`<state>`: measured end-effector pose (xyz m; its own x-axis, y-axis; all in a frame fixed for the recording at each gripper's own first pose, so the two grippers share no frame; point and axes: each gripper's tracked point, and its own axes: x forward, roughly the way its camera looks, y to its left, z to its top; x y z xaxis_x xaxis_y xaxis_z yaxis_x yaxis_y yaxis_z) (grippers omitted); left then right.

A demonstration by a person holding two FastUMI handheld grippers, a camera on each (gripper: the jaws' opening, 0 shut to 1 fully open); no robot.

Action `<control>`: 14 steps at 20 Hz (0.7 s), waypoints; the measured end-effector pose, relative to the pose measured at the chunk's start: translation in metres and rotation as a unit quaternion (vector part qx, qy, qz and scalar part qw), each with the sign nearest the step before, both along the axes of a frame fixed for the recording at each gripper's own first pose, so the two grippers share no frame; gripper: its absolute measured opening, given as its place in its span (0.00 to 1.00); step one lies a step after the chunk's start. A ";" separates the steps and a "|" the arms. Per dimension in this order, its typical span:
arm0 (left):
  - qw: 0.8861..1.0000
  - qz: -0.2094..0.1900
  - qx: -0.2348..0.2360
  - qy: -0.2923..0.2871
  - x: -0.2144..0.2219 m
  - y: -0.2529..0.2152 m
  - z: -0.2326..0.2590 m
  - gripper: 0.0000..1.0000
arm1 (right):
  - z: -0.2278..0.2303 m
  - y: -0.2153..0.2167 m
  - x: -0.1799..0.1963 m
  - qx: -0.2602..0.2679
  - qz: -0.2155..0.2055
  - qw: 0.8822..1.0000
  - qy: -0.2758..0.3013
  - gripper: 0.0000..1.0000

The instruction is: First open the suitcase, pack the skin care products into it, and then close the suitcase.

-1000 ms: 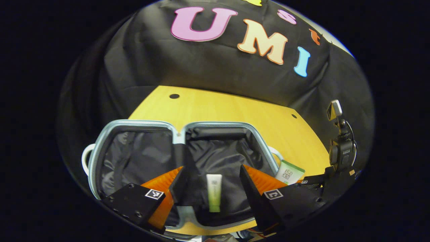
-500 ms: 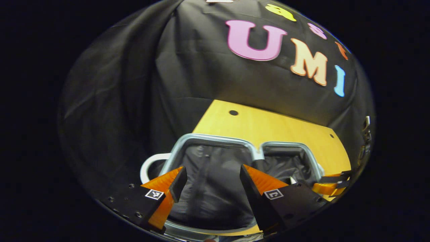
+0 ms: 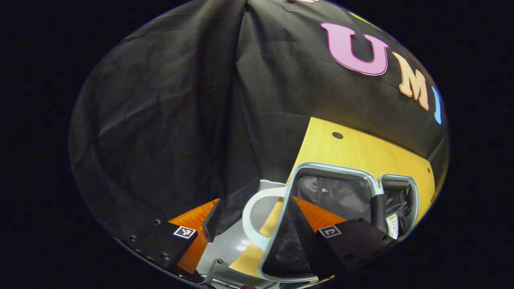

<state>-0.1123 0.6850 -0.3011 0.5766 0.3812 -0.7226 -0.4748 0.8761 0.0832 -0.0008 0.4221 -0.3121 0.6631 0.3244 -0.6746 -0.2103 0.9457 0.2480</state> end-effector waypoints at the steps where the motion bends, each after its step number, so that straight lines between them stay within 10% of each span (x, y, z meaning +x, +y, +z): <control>1: 1.000 0.002 -0.006 0.010 0.001 0.001 -0.013 0.94 | 0.000 -0.006 0.002 -0.004 -0.008 1.000 -0.003 0.98; 7: 0.996 -0.001 -0.065 0.054 -0.007 0.021 -0.059 0.91 | 0.010 -0.038 0.003 -0.029 -0.051 0.998 -0.013 0.98; 14: 0.992 -0.004 -0.089 0.090 -0.006 0.022 -0.093 0.41 | 0.020 -0.058 0.005 -0.046 -0.061 0.997 -0.025 0.98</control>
<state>-0.1182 0.7073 -0.3941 0.4346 0.2341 -0.8696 -0.4589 0.8885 0.0099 0.0043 0.3641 -0.2921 0.7280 0.1769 -0.6624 -0.1016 0.9833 0.1509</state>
